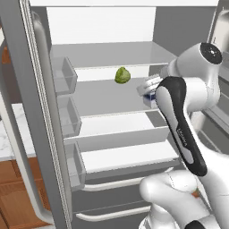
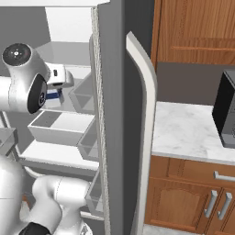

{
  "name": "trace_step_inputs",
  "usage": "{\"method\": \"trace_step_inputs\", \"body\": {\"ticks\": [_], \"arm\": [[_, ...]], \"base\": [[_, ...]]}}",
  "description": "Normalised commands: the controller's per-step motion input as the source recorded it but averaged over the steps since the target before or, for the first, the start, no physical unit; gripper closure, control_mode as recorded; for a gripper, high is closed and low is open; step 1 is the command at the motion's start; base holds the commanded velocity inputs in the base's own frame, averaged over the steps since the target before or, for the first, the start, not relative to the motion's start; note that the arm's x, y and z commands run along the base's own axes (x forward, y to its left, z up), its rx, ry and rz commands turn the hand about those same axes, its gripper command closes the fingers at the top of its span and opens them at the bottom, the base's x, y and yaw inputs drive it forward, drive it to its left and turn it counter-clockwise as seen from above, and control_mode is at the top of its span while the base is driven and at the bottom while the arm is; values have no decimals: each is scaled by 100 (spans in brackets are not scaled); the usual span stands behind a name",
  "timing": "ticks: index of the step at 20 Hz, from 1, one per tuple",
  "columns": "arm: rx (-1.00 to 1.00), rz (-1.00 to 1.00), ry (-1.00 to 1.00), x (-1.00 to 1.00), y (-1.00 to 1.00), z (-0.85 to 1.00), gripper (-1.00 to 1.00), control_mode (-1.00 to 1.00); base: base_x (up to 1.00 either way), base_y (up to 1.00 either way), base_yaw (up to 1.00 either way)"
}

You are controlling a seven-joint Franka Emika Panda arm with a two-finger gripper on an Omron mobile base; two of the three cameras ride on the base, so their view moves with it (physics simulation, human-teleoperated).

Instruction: Take out the milk from the fridge and place it on the tray on the counter. Then take the sugar cube near the tray and place it in the tray.

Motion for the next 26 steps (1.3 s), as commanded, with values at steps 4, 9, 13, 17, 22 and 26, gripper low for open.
{"method": "trace_step_inputs", "body": {"ticks": [4, 9, 13, 17, 22, 26], "arm": [[0, -8, 13, -52, -19, -43, 100, -100], [-3, -5, 2, -20, -1, -34, 100, -100], [0, -2, 0, -47, -3, -1, 100, -100], [1, 0, 0, -92, 0, 0, 100, -100], [0, 0, 0, 0, 0, 0, 100, 100], [0, 0, 0, 0, 0, 0, 100, 100]], "base": [[0, 0, 0], [0, 0, 0], [0, 0, 0], [0, 0, 0], [-100, 30, -5], [-100, 87, -9]]}}
